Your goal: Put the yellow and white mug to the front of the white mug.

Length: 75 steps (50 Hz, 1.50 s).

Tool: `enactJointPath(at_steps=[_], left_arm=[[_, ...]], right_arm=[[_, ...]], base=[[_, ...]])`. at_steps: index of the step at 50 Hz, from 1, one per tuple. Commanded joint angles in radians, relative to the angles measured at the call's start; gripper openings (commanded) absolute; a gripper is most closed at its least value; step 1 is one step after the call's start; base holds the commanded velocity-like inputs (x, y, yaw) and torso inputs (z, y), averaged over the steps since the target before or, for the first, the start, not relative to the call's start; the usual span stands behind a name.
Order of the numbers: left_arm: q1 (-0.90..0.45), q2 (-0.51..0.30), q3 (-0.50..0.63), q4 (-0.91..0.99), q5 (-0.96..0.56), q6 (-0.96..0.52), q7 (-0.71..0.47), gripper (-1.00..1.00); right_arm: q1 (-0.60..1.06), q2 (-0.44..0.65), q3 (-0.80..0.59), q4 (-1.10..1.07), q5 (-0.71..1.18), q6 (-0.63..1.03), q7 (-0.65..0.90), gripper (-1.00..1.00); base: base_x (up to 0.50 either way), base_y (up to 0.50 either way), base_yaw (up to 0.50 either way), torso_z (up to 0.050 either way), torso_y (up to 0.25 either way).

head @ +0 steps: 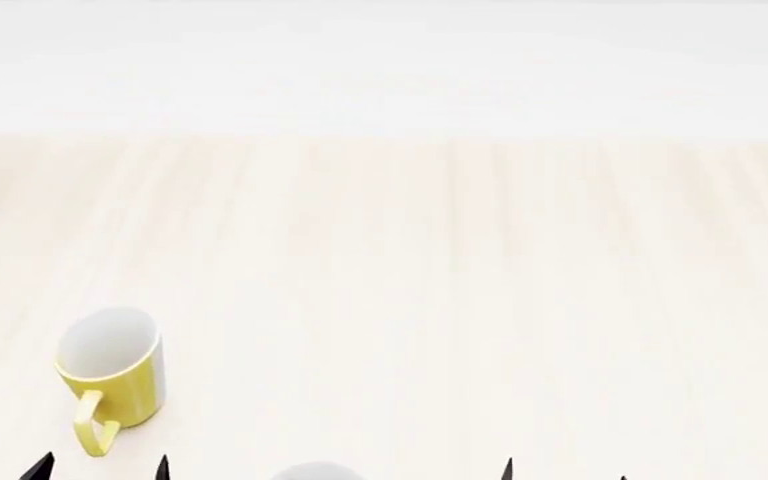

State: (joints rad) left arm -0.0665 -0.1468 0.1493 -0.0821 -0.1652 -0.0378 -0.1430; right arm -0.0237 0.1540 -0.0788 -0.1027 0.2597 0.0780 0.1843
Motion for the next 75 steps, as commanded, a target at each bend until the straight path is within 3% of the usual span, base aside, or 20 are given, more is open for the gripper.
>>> enactJointPath(at_steps=[1, 7, 19, 36, 37, 75], left_arm=[[-0.033, -0.007, -0.026, -0.043, -0.033, -0.013, -0.013, 1.00], [-0.060, -0.015, -0.037, -0.065, -0.089, -0.049, 0.021, 1.00], [-0.226, -0.004, -0.028, -0.294, -0.058, -0.069, 0.000, 1.00], [-0.311, -0.002, 0.000, -0.430, -0.022, -0.043, -0.017, 1.00], [-0.300, -0.004, -0.001, -0.406, -0.029, -0.050, -0.012, -1.00], [-0.220, -0.068, 0.035, -0.192, -0.108, -0.063, 0.095, -1.00]], right_arm=[[-0.001, 0.008, -0.007, -0.005, 0.008, 0.003, 0.009, 1.00], [-0.002, 0.012, -0.005, -0.004, 0.016, 0.001, 0.012, 1.00], [-0.004, 0.021, -0.009, -0.012, 0.028, 0.005, 0.019, 1.00], [-0.002, 0.029, -0.018, -0.009, 0.036, 0.002, 0.028, 1.00], [0.002, 0.028, -0.020, -0.001, 0.035, 0.001, 0.028, 1.00], [0.010, 0.044, -0.036, 0.014, 0.050, -0.001, 0.047, 1.00]], base=[[0.00, 0.00, 0.00, 0.000, 0.000], [0.00, 0.00, 0.00, 0.000, 0.000], [0.00, 0.00, 0.00, 0.000, 0.000], [0.00, 0.00, 0.00, 0.000, 0.000], [0.00, 0.00, 0.00, 0.000, 0.000], [0.00, 0.00, 0.00, 0.000, 0.000]])
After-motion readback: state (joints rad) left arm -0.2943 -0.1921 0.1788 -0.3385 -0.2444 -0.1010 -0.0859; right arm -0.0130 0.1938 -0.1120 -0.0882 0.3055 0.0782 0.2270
